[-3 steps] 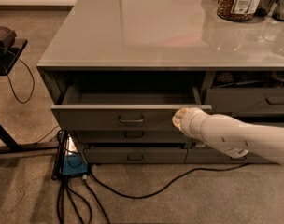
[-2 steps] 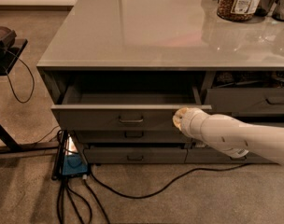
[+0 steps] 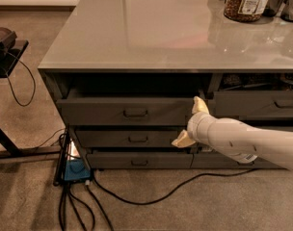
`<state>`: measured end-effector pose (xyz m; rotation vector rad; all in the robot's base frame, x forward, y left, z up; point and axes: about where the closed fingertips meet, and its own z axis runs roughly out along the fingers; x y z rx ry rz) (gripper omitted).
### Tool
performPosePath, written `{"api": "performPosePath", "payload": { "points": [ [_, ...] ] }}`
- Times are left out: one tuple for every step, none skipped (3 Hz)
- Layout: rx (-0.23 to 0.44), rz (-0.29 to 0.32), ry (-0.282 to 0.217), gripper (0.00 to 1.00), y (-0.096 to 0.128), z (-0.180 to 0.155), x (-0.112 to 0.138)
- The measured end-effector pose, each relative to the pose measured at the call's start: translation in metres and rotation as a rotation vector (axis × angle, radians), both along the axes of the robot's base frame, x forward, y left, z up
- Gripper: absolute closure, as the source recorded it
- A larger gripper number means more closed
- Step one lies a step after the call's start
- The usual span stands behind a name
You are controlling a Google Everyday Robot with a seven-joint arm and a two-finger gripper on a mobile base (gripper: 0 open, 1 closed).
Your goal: Close top drawer
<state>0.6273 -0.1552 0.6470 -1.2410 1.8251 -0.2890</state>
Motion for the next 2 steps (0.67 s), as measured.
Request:
{"api": "performPosePath", "payload": {
  "points": [
    [0.0, 0.0, 0.0, 0.0, 0.0, 0.0, 0.0],
    [-0.022, 0.02, 0.011, 0.0, 0.0042, 0.0011, -0.0074]
  ]
}}
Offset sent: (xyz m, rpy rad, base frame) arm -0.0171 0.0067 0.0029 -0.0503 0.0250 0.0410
